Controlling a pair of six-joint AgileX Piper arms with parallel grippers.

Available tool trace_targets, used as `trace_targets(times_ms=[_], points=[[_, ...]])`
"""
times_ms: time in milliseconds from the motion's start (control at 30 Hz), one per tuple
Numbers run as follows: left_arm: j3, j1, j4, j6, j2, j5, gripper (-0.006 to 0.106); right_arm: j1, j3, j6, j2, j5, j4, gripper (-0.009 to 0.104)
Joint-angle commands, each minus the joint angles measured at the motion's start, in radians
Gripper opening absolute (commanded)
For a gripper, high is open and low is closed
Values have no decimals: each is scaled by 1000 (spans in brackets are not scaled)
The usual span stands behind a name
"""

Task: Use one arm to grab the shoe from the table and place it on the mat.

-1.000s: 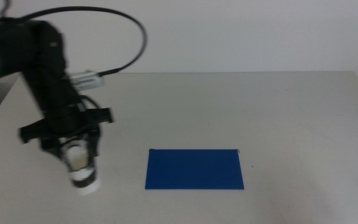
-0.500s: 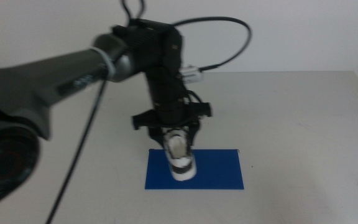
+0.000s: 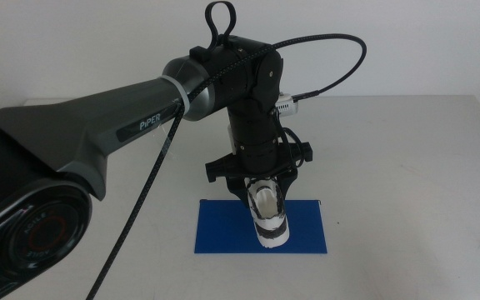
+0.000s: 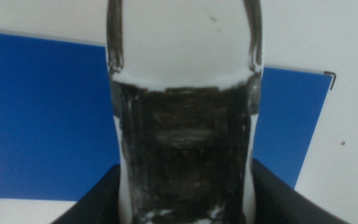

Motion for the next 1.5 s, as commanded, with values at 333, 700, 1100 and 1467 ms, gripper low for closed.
trace_targets(times_ms=[333,700,1100,1467], points=[[-33,-2,95,-12,-67,84,15,-4,-10,-13,-21,-79,-8,66],[-33,-18,193,-90,-67,79,15,-4,-10,-13,-21,-79,-8,66],[-33,-21,175,-777,-67,93,15,-4,-10,-13,-21,-79,-8,66],[-33,-76,174,-1370,-68,91,15,-4,-10,-13,-21,-79,-8,66]])
